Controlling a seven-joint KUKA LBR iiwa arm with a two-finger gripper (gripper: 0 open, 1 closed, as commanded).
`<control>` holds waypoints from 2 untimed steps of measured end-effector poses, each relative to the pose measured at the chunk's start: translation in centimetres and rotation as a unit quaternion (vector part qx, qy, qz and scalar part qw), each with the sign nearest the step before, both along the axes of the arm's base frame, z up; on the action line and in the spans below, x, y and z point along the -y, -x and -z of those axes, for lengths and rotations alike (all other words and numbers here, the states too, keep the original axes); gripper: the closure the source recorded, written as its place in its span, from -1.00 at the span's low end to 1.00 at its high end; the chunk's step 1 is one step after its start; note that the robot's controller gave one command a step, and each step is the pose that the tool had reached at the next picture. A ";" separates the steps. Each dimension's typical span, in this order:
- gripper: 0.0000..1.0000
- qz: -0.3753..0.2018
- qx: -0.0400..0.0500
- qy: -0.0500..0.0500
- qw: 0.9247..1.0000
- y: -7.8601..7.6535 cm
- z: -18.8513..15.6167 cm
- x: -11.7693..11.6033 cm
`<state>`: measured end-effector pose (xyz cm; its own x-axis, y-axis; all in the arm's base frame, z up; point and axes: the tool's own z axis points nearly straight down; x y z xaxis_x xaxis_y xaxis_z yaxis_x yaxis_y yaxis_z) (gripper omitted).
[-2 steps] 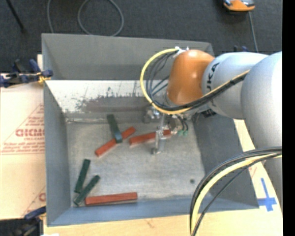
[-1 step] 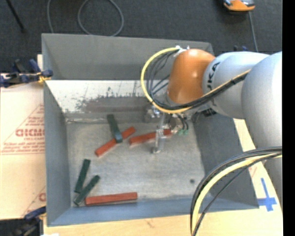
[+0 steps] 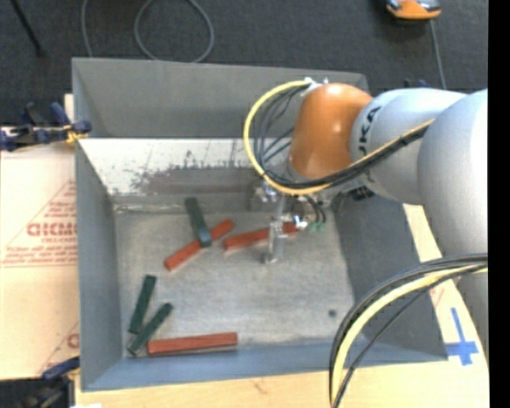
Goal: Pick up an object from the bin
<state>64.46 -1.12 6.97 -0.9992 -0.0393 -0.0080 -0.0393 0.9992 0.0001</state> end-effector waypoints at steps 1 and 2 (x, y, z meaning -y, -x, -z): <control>-1.00 0.001 0.001 0.000 1.000 -0.2 -0.1 0.0; -1.00 0.002 0.002 0.000 1.000 -0.4 -0.3 0.1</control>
Offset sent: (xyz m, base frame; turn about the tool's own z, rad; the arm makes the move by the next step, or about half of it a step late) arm 0.0000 0.0000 0.0000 0.0000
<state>64.85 -1.18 7.25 -0.9993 -0.0356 -0.0115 -0.0356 0.9994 0.0006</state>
